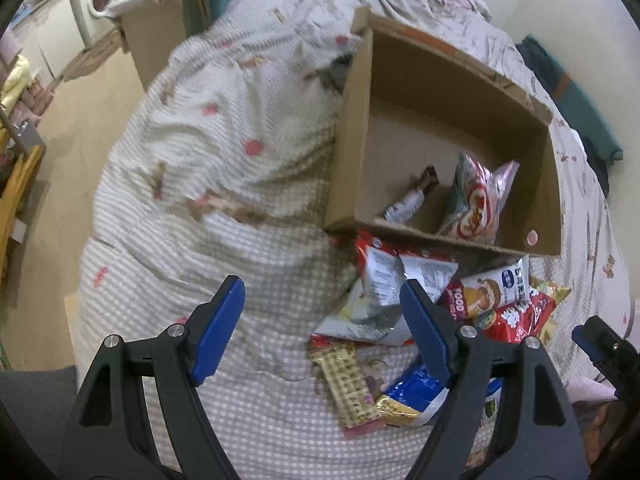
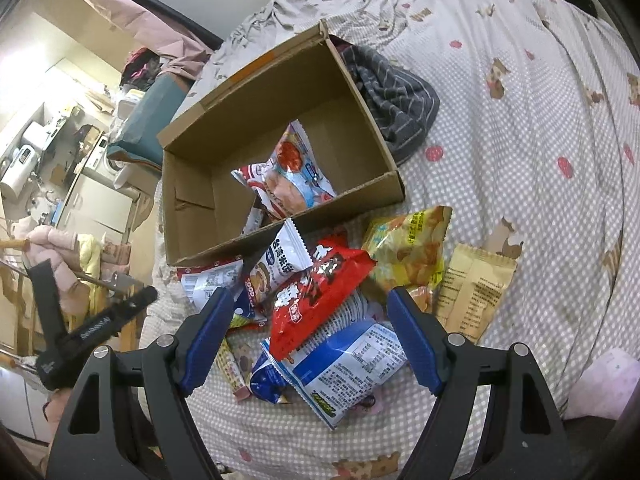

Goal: Organize snacks
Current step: 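Move both grippers back to the snack pile in front of the box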

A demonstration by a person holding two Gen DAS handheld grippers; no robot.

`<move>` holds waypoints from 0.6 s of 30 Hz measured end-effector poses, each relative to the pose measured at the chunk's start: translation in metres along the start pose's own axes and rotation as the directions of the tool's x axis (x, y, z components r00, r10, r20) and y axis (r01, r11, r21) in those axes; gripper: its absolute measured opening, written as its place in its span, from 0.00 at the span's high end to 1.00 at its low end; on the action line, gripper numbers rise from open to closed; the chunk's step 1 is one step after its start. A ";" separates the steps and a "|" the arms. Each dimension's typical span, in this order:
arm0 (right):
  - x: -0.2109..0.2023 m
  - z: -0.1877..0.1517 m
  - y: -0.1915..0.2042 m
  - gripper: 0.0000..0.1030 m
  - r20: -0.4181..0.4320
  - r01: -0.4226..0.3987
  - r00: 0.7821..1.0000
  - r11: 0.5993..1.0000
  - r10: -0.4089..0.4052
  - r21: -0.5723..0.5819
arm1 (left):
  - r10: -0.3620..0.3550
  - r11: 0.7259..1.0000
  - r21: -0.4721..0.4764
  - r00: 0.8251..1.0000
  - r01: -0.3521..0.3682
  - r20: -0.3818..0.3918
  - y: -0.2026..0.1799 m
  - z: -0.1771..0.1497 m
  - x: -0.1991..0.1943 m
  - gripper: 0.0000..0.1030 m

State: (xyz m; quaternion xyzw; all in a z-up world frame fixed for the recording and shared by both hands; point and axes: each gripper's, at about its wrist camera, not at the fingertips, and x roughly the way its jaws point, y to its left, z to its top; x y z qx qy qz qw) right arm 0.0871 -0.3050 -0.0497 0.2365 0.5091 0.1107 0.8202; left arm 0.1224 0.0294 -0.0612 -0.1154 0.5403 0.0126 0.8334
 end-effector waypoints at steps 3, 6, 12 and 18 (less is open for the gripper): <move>0.002 0.001 -0.003 0.21 -0.005 0.003 1.000 1.000 -0.003 0.016 | -0.038 0.997 0.061 0.998 0.041 -0.051 -0.020 -0.006 0.018 0.25; 0.002 0.003 -0.008 0.21 -0.006 0.000 1.000 1.000 0.000 0.031 | -0.048 0.993 0.102 0.996 0.056 -0.075 -0.038 -0.011 0.035 0.25; 0.000 0.005 -0.019 0.21 -0.006 0.005 1.000 0.998 -0.004 0.065 | -0.063 0.992 0.105 0.992 0.075 -0.111 -0.044 -0.010 0.060 0.41; 0.004 0.008 -0.029 0.21 -0.017 -0.004 1.000 0.994 0.006 0.111 | -0.092 0.989 0.103 0.988 0.105 -0.123 -0.043 -0.011 0.059 0.71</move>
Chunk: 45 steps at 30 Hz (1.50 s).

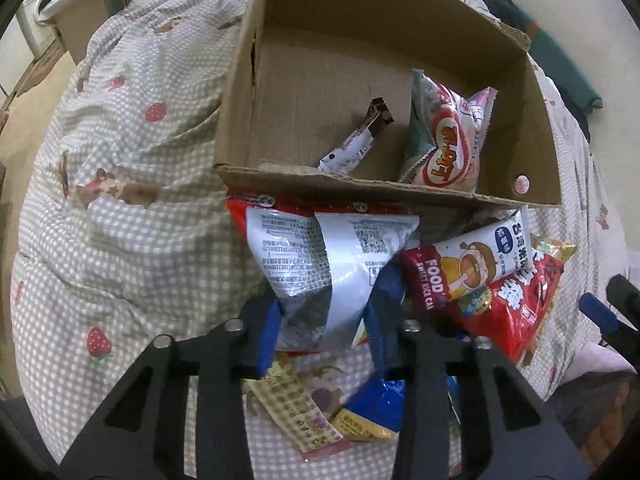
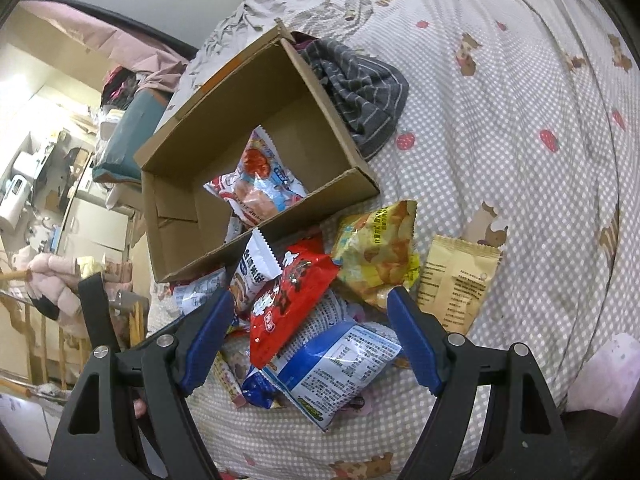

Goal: Organize snacks
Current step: 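Move both grippers back to the snack pile in front of the box, then grasp the red-white snack bag with the left gripper while the right gripper grasps the red packet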

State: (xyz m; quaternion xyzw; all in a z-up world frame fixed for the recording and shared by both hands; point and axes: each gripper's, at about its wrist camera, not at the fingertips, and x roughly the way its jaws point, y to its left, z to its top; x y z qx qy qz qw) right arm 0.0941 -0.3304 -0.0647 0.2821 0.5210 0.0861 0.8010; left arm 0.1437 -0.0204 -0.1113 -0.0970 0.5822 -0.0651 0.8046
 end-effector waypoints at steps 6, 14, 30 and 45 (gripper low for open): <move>0.006 0.001 -0.002 0.21 -0.017 -0.009 1.000 1.000 0.010 0.015 | -0.010 1.000 -0.009 1.000 0.010 0.019 0.004 -0.007 -0.021 0.73; 0.018 -0.003 0.001 0.21 -0.072 -0.065 0.995 0.997 0.067 0.034 | -0.021 0.999 -0.038 1.000 0.022 0.014 0.017 -0.021 -0.059 0.73; 0.079 0.001 0.018 0.61 -0.186 -0.006 0.982 0.999 0.012 0.034 | 0.005 1.000 -0.021 0.993 -0.003 0.119 0.017 -0.023 -0.078 0.73; 0.034 -0.005 0.033 0.81 -0.114 -0.141 0.985 0.987 0.132 -0.075 | 0.031 0.999 -0.035 0.991 -0.027 0.126 0.020 -0.028 -0.073 0.72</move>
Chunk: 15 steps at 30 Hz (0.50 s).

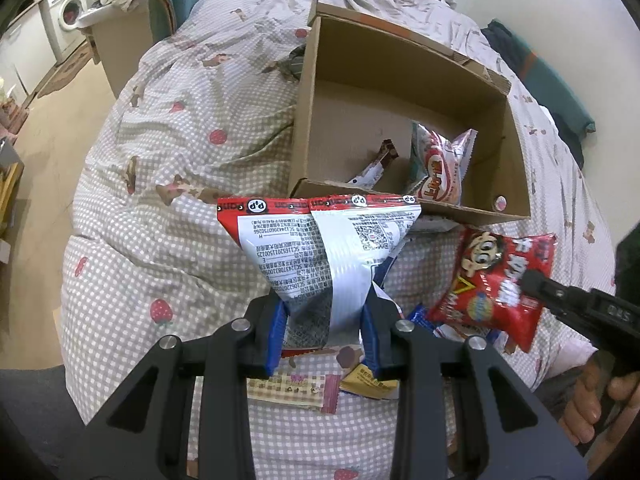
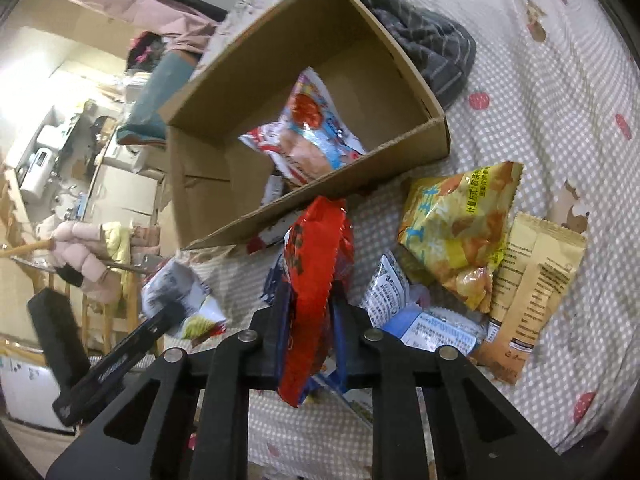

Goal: Organize snacks
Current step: 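Grasp the red-white snack bag with the left gripper while the right gripper grasps the red packet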

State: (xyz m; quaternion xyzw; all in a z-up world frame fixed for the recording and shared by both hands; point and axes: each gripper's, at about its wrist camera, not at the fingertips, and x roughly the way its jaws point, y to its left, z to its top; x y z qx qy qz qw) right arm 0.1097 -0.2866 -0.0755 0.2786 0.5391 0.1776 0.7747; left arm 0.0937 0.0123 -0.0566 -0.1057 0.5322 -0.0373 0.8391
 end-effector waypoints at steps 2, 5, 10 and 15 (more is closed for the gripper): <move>-0.010 -0.003 0.003 0.82 0.026 -0.022 0.999 1.000 0.023 -0.017 | 0.003 1.000 0.001 1.000 -0.003 0.005 0.001 -0.001 -0.001 0.72; -0.028 -0.004 0.011 0.83 0.087 -0.067 0.994 0.996 0.072 -0.059 | 0.011 1.000 0.010 1.000 -0.011 0.026 0.000 -0.001 -0.006 0.72; -0.055 -0.001 0.025 0.84 0.187 -0.116 0.973 0.987 0.135 -0.108 | 0.009 1.000 0.019 0.998 -0.010 0.057 -0.002 0.001 -0.017 0.72; -0.068 0.005 0.027 0.86 0.228 -0.113 0.964 0.986 0.138 -0.120 | 0.001 1.000 0.025 0.996 -0.003 0.086 -0.004 0.009 -0.031 0.73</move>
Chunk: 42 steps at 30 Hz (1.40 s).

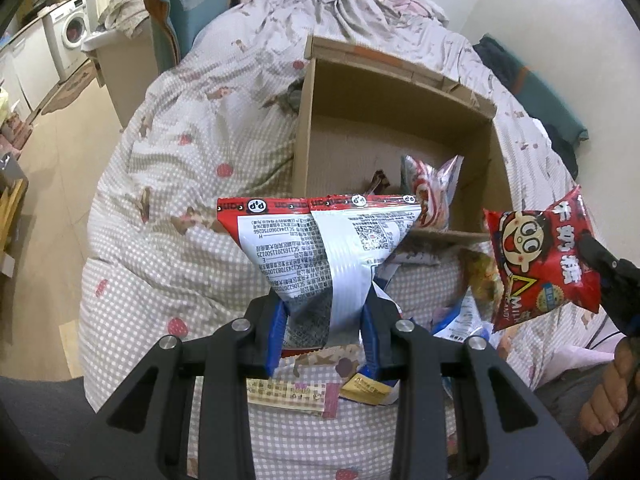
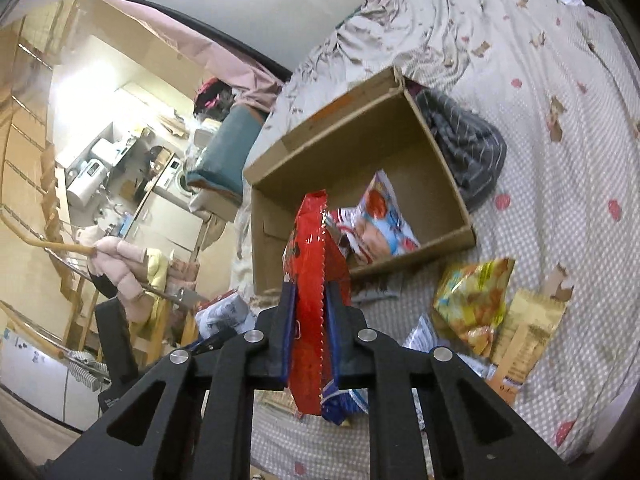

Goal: Organize snacks
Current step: 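Grasp the red-white snack bag with the left gripper while the right gripper grasps the red packet, then lower both bags into the box and open both grippers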

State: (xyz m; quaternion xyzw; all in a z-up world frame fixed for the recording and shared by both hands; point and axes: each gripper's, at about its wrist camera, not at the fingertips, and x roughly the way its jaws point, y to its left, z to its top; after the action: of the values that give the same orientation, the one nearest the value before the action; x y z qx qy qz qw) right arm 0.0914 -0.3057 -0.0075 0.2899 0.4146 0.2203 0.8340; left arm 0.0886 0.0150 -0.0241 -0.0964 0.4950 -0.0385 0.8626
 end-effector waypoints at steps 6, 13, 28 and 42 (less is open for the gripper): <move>-0.007 0.025 0.003 0.88 0.053 0.032 0.998 0.999 -0.031 -0.018 | -0.010 1.000 0.011 0.999 0.009 0.038 -0.005 0.024 -0.010 0.72; -0.003 0.066 0.003 0.91 0.098 0.082 0.992 0.996 -0.079 -0.023 | -0.027 0.999 0.044 0.999 0.026 0.031 -0.017 0.065 0.000 0.73; 0.047 0.099 -0.026 0.94 0.104 0.246 0.965 0.968 -0.240 -0.047 | 0.011 0.992 0.126 0.999 -0.015 0.035 -0.040 0.105 0.055 0.72; 0.061 0.101 -0.039 0.94 0.079 0.215 0.974 0.977 -0.214 -0.010 | 0.013 0.985 0.174 0.998 -0.022 0.055 -0.048 0.099 0.074 0.72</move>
State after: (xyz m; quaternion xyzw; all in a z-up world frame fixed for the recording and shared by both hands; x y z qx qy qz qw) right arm 0.2136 -0.3274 -0.0185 0.2440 0.4087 0.1215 0.8710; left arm 0.2126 -0.0313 -0.0284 -0.0172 0.4672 -0.0714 0.8811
